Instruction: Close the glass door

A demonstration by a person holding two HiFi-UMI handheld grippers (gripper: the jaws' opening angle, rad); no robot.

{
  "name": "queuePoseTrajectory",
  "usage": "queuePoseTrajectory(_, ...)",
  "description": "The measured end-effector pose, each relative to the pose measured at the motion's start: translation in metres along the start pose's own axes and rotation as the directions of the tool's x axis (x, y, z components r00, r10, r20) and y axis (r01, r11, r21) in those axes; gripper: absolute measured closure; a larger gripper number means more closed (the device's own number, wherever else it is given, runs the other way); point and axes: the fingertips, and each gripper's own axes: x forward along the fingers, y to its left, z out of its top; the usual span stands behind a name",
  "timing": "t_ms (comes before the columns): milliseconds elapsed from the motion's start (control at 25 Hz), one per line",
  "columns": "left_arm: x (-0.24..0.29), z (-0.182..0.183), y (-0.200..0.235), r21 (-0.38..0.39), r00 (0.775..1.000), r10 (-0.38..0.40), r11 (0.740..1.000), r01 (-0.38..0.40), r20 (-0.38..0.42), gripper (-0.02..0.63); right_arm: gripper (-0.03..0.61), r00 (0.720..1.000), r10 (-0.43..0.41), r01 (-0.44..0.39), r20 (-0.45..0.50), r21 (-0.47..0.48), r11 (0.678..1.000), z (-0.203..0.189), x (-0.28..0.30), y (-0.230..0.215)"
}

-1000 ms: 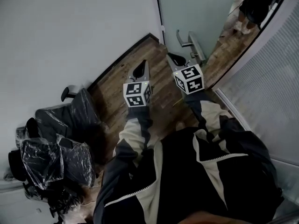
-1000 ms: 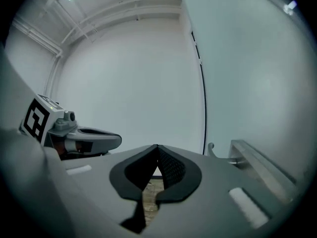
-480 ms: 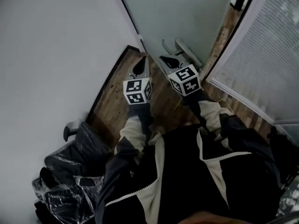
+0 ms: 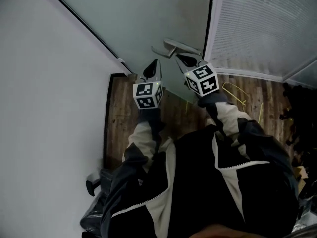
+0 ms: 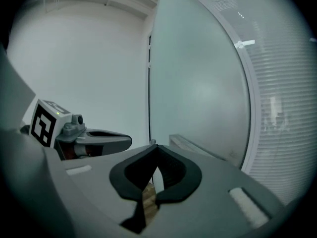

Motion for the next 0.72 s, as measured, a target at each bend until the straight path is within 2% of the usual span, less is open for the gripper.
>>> queuePoseTrajectory(120, 0.007, -0.003, -0.014, 0.015, 0.998, -0.063, 0.998, 0.063, 0.002, 0.603, 0.572, 0.999, -0.040, 0.040, -0.002, 0.017, 0.999, 0.000, -0.011, -0.005)
queuePoseTrajectory(240, 0.008, -0.002, -0.025, 0.009, 0.995, -0.103, 0.995, 0.103, 0.011, 0.603, 0.574, 0.996, -0.084, 0.083, -0.025, -0.058, 0.995, 0.000, -0.018, -0.009)
queuePoseTrajectory(320, 0.005, -0.001, -0.028, 0.009, 0.993, -0.113, 0.994, 0.113, 0.014, 0.603, 0.572, 0.992, -0.105, 0.092, -0.069, -0.180, 0.979, -0.002, -0.017, -0.005)
queuePoseTrajectory(360, 0.003, 0.000, -0.027, 0.006, 0.993, -0.115, 0.993, 0.114, 0.015, 0.603, 0.561, 0.988, -0.115, 0.084, -0.103, -0.267, 0.960, -0.004, -0.013, -0.001)
queuePoseTrajectory(400, 0.002, -0.001, -0.026, 0.001, 0.993, -0.116, 0.993, 0.116, 0.014, 0.603, 0.522, 0.981, -0.127, 0.067, -0.144, -0.362, 0.930, -0.006, -0.008, 0.003)
queuePoseTrajectory(440, 0.000, -0.002, -0.026, -0.003, 0.993, -0.118, 0.993, 0.118, 0.012, 0.603, 0.459, 0.971, -0.146, 0.045, -0.187, -0.459, 0.887, -0.010, -0.002, 0.007)
queuePoseTrajectory(480, -0.001, -0.003, -0.026, -0.006, 0.993, -0.121, 0.993, 0.121, 0.010, 0.603, 0.415, 0.959, -0.176, 0.023, -0.223, -0.558, 0.830, -0.014, 0.005, 0.009)
queuePoseTrajectory(520, -0.003, -0.005, -0.027, -0.007, 0.992, -0.123, 0.992, 0.123, 0.009, 0.603, 0.386, 0.945, -0.215, 0.001, -0.247, -0.654, 0.757, -0.018, 0.012, 0.009)
queuePoseTrajectory(640, -0.009, -0.010, -0.022, -0.011, 0.993, -0.118, 0.993, 0.118, 0.009, 0.603, 0.359, 0.906, -0.322, -0.078, -0.273, -0.858, 0.508, -0.028, 0.039, 0.007)
queuePoseTrajectory(720, -0.013, -0.013, -0.017, -0.014, 0.994, -0.110, 0.994, 0.110, 0.005, 0.603, 0.356, 0.889, -0.362, -0.131, -0.279, -0.914, 0.383, -0.032, 0.056, 0.008)
